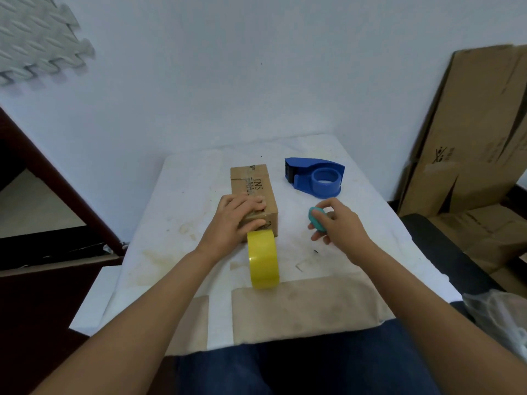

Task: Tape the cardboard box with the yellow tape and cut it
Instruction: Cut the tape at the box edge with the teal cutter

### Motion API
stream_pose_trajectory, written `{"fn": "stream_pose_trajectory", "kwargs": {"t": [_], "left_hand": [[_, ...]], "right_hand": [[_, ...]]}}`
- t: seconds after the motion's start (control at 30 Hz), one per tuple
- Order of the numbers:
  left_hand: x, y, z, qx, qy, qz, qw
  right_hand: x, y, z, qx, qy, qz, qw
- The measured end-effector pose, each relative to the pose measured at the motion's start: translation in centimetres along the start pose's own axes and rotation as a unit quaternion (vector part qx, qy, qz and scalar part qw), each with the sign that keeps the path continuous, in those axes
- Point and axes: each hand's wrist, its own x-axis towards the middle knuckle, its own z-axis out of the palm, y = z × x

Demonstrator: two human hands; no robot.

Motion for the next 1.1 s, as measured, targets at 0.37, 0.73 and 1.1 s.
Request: {"fn": "stream_pose_trajectory", "kwargs": {"t": [0.37,0.73,1.1], "left_hand": [[0.6,1.2,0.0,-0.018,-0.035,0.033,0.999],[1.5,3.1,-4.6,-0.271,-0.001,-0.184,0.945],[-1.2,6.2,-4.2,-0.413,-0.221,-0.452,0.759]], "right_hand": [[1.3,-1.2,1.5,0.125,-0.017,-0.072,0.989],[0.9,-3.5,4.2,0.025,-0.034,-0.217,0.975],[1.9,-3.0,4.3,-0.301,0.003,-0.377,0.876]]}}
